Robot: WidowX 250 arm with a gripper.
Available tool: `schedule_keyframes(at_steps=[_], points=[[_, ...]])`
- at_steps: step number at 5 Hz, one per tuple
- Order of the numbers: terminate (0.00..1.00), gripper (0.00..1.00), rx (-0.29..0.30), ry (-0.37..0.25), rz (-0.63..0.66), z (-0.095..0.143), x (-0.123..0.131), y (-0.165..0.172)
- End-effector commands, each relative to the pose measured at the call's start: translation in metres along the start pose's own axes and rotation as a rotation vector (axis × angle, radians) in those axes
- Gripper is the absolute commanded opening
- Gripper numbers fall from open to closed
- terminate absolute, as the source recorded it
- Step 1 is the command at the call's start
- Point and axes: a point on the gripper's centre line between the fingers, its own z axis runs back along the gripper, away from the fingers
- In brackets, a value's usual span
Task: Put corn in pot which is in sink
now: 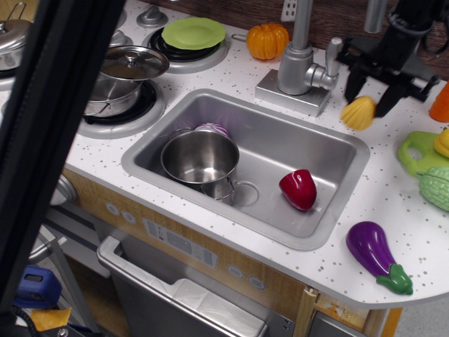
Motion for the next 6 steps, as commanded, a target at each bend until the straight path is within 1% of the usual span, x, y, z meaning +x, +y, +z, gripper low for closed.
schedule_keyframes(at_steps=[1,2,3,4,5,6], points=[[0.0,0.0,0.004,-0.105,0.056,0.05,-0.002,0.028],[0.0,0.0,0.015,-0.11,0.074,0.044,-0.016,0.041],[0.0,0.0,-0.007,-0.134,0.092,0.031,-0.032,0.058],[0.0,0.0,-0.004,-0.127,0.086,0.027,-0.041,0.08],[0.0,0.0,0.001,-0.125,0.096,0.018,-0.058,0.102],[1.0,0.0,-0.025,-0.12,0.112,0.003,-0.074,0.118]])
